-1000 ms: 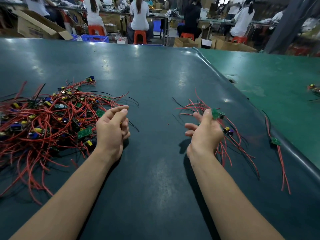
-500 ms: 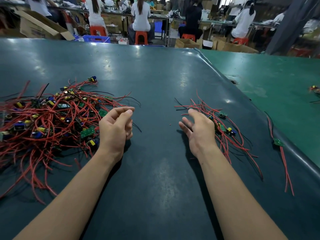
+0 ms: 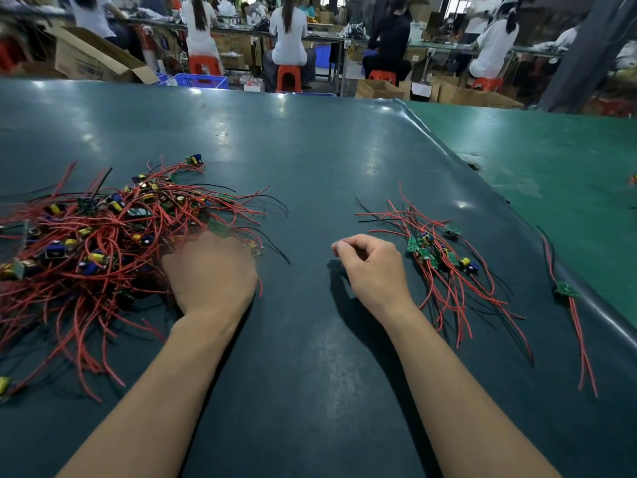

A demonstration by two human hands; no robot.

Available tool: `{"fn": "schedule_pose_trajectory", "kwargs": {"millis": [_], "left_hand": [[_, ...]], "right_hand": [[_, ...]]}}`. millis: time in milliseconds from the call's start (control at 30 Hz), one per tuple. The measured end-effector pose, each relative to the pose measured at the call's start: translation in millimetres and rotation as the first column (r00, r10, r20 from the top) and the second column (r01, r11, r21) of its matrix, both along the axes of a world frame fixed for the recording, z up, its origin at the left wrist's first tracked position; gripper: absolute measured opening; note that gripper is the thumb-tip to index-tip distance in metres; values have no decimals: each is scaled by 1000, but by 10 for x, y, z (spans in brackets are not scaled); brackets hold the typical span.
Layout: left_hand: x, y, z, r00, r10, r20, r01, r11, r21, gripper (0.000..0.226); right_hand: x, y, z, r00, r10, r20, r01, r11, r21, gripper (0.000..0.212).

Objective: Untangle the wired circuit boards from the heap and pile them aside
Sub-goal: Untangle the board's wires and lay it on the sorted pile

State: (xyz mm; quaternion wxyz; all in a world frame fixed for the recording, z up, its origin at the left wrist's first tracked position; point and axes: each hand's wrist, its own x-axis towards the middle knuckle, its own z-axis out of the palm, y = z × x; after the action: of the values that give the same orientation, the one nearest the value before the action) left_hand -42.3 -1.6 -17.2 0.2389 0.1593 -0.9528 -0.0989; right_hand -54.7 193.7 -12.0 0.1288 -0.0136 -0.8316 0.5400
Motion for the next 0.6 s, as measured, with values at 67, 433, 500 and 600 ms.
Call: {"fn": "schedule_pose_trajectory", "kwargs": {"millis": [67,433,500,600], "left_hand": [[-1,-4,-15,1000,-5,-7,5,1000,-10,30],[105,90,91,832,-236,-502,290,957,30,17],[106,128,102,703,-428,-568,476,876,-70,16],[117,248,100,590,-608,-530,654,745,-127,16]], "right_hand": [[10,-3,-2,1000,12,7,-12,1000,5,15],[121,-60,106,970,243,32,-211,894,-396,17],[147,-99,150,916,399,42,-301,754,-584,25],[147,-100,171,897,442,-13,-356,703,-616,16]]}}
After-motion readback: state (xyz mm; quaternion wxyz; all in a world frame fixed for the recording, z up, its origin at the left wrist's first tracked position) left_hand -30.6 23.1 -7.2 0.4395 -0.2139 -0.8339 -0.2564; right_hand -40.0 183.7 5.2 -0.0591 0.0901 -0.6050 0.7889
